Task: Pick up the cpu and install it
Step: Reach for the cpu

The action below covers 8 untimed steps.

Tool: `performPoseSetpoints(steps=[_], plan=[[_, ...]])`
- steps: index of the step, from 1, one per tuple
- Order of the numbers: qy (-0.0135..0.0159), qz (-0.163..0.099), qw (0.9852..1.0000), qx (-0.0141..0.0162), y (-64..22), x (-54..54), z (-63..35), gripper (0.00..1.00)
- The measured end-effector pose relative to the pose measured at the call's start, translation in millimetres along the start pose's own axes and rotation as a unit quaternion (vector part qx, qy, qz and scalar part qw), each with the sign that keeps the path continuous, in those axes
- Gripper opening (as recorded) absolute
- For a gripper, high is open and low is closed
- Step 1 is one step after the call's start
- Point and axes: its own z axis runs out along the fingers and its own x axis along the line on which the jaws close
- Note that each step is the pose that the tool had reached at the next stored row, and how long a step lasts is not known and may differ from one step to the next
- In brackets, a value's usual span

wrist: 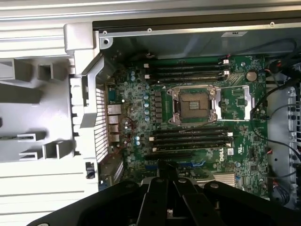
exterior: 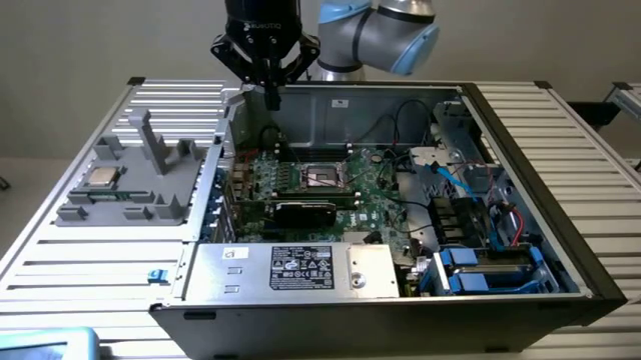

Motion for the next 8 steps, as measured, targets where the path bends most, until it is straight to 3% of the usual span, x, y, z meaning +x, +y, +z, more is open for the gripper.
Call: performPoseSetpoints(steps=[8], plan=[[0.0000,0.000,1.0000,0.0000,-2.1,29.9,-0.7,0.11]])
